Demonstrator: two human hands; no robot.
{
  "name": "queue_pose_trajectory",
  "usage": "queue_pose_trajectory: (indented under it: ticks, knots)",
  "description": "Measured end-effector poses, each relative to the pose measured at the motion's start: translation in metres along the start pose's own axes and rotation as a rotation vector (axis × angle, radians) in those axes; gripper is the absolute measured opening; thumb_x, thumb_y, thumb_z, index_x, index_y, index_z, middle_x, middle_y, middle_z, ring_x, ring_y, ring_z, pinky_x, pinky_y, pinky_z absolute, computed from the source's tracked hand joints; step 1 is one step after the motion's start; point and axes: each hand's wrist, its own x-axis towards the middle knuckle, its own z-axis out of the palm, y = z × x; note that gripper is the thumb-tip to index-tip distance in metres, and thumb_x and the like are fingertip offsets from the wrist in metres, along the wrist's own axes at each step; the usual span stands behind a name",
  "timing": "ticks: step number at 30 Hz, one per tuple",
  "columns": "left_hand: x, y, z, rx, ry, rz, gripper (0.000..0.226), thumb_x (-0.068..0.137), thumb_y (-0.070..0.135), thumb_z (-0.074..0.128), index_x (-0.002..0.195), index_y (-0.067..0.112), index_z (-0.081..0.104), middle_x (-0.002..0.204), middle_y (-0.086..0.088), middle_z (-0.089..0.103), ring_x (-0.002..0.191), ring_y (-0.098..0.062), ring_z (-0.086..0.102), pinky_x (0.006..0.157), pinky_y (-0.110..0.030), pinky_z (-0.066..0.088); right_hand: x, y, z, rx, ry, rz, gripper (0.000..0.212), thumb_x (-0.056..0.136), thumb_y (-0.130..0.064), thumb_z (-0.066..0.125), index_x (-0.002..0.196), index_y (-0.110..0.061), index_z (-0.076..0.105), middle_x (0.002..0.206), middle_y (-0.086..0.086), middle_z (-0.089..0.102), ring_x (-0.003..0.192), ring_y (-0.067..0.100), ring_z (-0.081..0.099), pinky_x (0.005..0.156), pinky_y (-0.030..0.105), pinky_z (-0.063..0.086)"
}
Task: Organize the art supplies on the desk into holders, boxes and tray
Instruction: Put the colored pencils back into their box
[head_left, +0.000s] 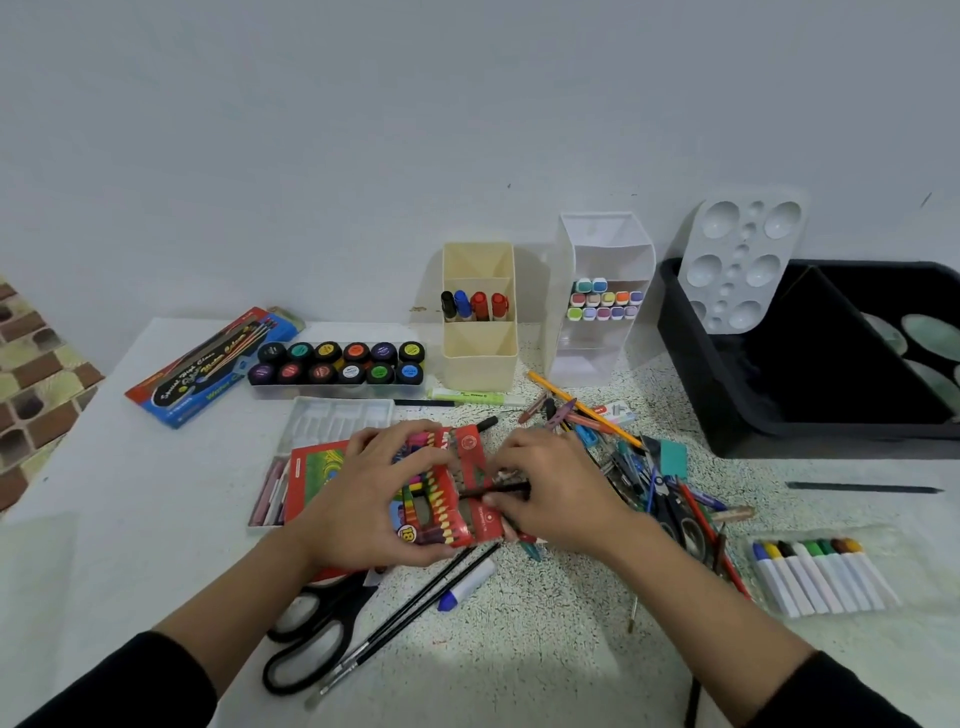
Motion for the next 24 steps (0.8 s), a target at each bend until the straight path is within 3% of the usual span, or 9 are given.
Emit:
queue_pose_trajectory:
  ticks: [5,8,13,15,19,24]
  knots:
    - [0.000,-0.002,0.000,-0.017,-0.027,-0.013,0.083,0.062,0.079,0.075,0.132,0.052,0.040,0.147,0.027,0.022,0.135,0.014,0.005,0.108,-0.041,0.029,-0.011,0.011,-0.003,-0.054,-0.051,0.043,0.013,0.093,-0.030,0.065,0.104,-0.032,0.071,0.104,-0.015,0.063,0.112,0.010,0.051,0.097,0.045,0.038]
    - [0.001,-0.003,0.001,-0.020,-0.043,-0.036,0.085,0.061,0.081,0.075,0.133,0.053,0.039,0.150,0.025,0.022,0.131,0.004,0.016,0.112,-0.045,0.030,-0.006,0.002,0.005,0.004,-0.008,0.024,0.012,0.096,-0.032,0.064,0.105,-0.031,0.071,0.102,-0.015,0.064,0.108,0.010,0.052,0.092,0.040,0.034]
    - [0.003,-0.002,0.000,-0.012,-0.043,-0.032,0.088,0.060,0.077,0.078,0.135,0.047,0.043,0.147,0.024,0.025,0.137,0.013,0.008,0.117,-0.044,0.023,0.007,-0.024,0.023,0.105,0.013,-0.019,0.010,0.083,-0.019,0.072,0.090,-0.026,0.073,0.093,-0.013,0.067,0.094,0.013,0.058,0.092,0.046,0.043]
    - [0.003,-0.002,-0.001,-0.017,-0.047,-0.037,0.088,0.060,0.076,0.079,0.135,0.047,0.043,0.146,0.024,0.025,0.135,0.017,0.004,0.116,-0.044,0.023,0.008,-0.022,0.023,0.118,0.045,0.019,0.011,0.080,-0.022,0.075,0.090,-0.026,0.073,0.094,-0.012,0.067,0.095,0.013,0.058,0.093,0.046,0.043]
    - [0.003,0.000,-0.003,-0.008,-0.062,-0.036,0.088,0.061,0.076,0.078,0.135,0.045,0.043,0.143,0.026,0.024,0.132,0.022,-0.003,0.113,-0.041,0.023,-0.001,-0.006,0.009,0.073,0.032,0.096,0.028,0.082,-0.045,0.076,0.104,-0.029,0.070,0.101,-0.013,0.061,0.105,0.012,0.053,0.094,0.042,0.038]
    - [0.002,-0.002,-0.003,-0.005,-0.066,-0.026,0.084,0.062,0.079,0.075,0.134,0.047,0.045,0.145,0.025,0.027,0.133,0.022,-0.005,0.111,-0.039,0.023,-0.010,-0.002,0.011,0.022,0.057,0.163,0.020,0.090,-0.041,0.070,0.107,-0.030,0.072,0.104,-0.015,0.061,0.111,0.012,0.050,0.094,0.041,0.035]
